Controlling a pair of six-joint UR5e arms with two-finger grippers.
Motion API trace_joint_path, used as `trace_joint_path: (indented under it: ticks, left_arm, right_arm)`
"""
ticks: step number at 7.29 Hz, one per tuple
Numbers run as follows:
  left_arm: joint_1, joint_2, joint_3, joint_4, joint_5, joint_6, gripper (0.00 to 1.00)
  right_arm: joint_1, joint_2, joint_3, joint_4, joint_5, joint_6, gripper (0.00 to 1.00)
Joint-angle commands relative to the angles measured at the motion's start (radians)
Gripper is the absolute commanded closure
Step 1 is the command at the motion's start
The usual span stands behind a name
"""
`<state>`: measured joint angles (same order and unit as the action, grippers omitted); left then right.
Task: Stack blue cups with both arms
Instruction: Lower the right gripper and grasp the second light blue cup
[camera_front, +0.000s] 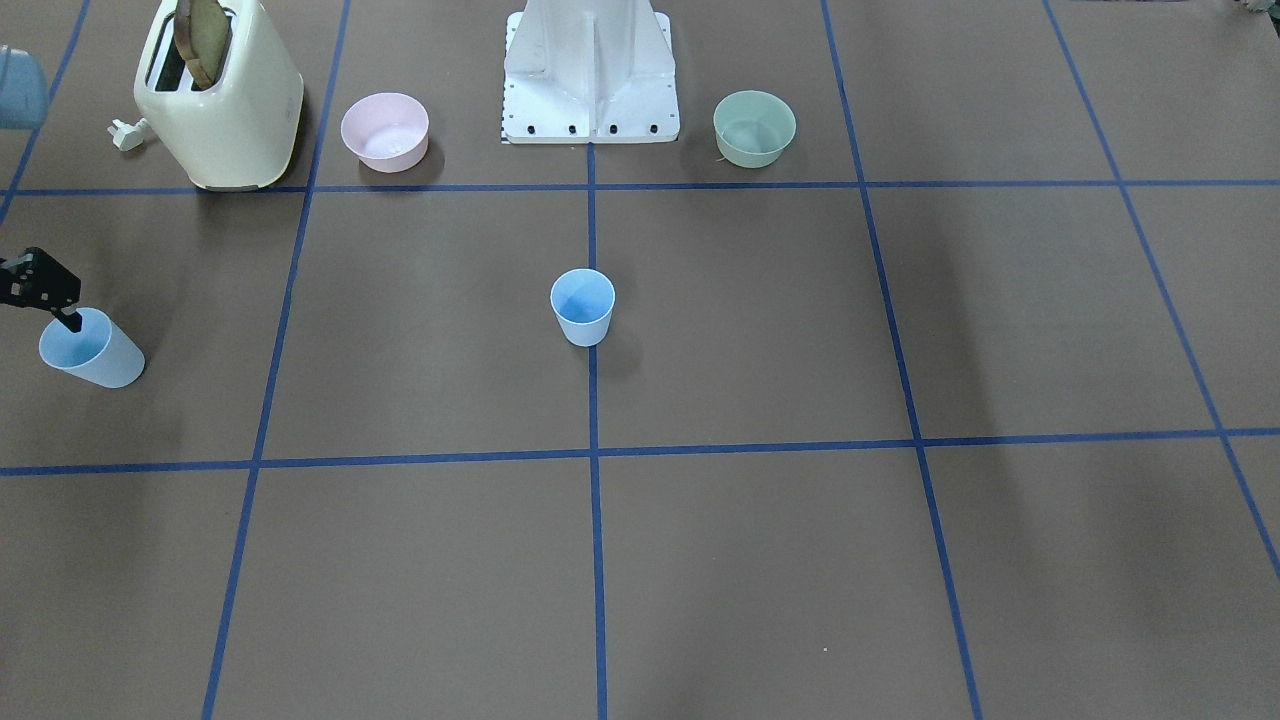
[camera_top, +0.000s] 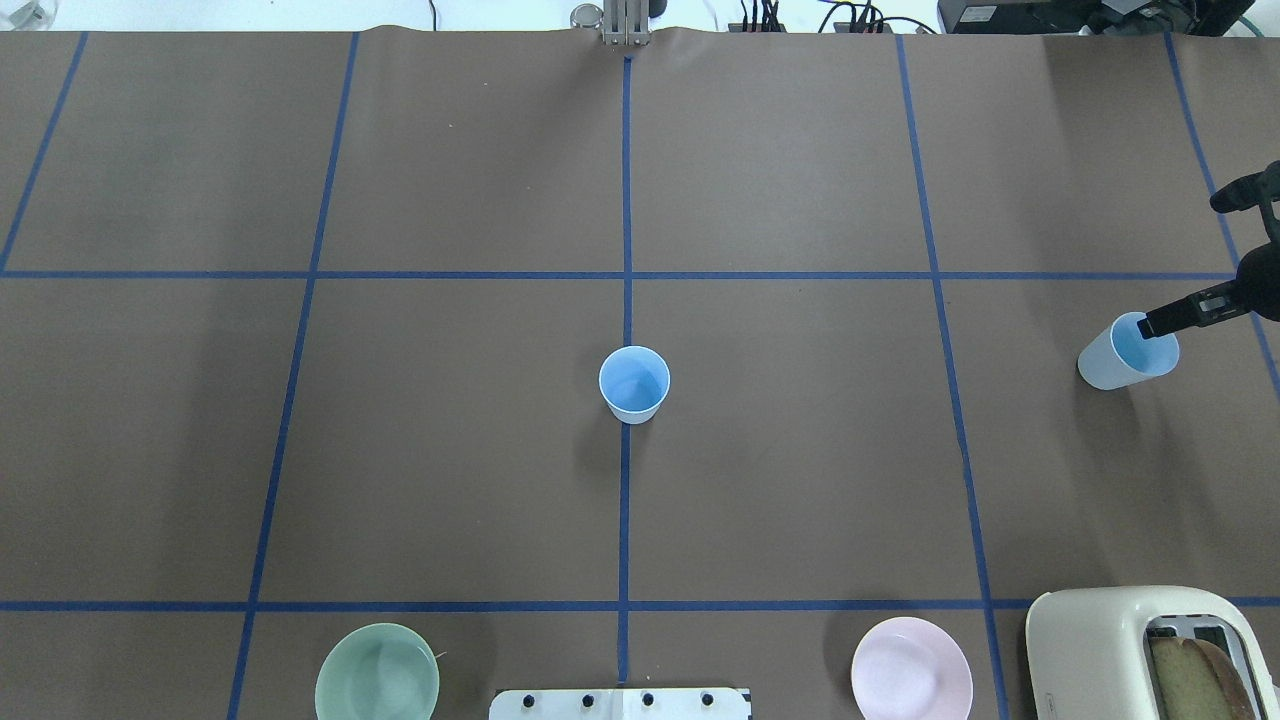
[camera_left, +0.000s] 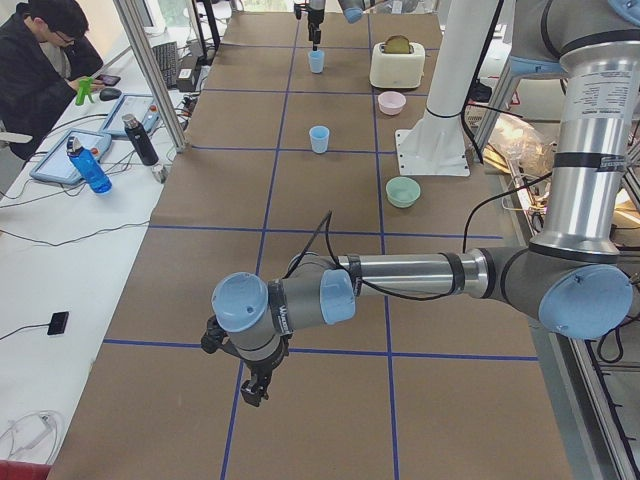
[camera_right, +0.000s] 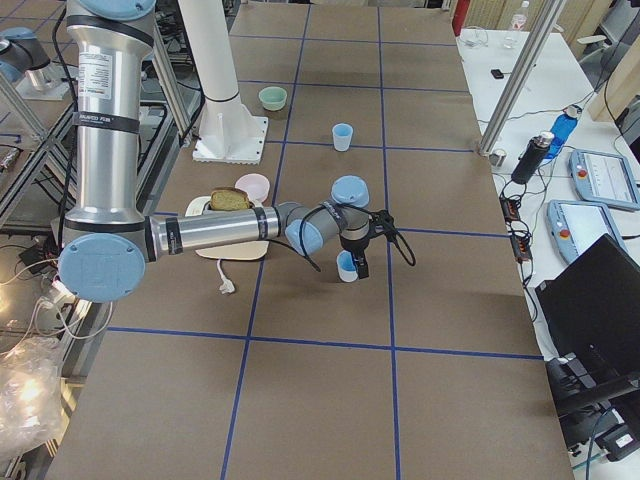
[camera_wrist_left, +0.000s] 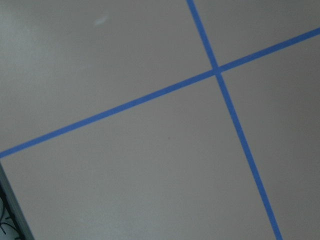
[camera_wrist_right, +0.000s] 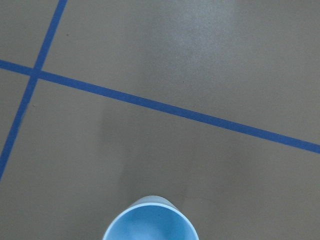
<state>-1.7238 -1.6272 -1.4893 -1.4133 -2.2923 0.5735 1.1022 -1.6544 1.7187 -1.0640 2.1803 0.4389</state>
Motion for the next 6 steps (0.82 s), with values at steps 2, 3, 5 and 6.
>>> trace_joint_path:
  ticks: [2, 3, 5, 6]
  left_arm:
    - [-0.005, 0.007, -0.003, -0.004, -0.001, 0.0, 0.01]
    - [-0.005, 0.007, -0.003, -0.004, -0.001, 0.0, 0.01]
    - [-0.006, 0.009, -0.005, -0.004, -0.001, 0.0, 0.01]
    - [-0.01, 0.009, -0.005, -0.004, -0.001, 0.002, 0.01]
  right_arm:
    - [-0.001, -0.004, -0.048, 0.049, 0.032, 0.003, 0.77]
    - [-0.001, -0.004, -0.045, 0.049, 0.035, 0.003, 1.0]
    - [-0.001, -0.002, -0.038, 0.05, 0.038, 0.004, 1.0]
    - [-0.001, -0.002, -0.025, 0.052, 0.042, 0.004, 1.0]
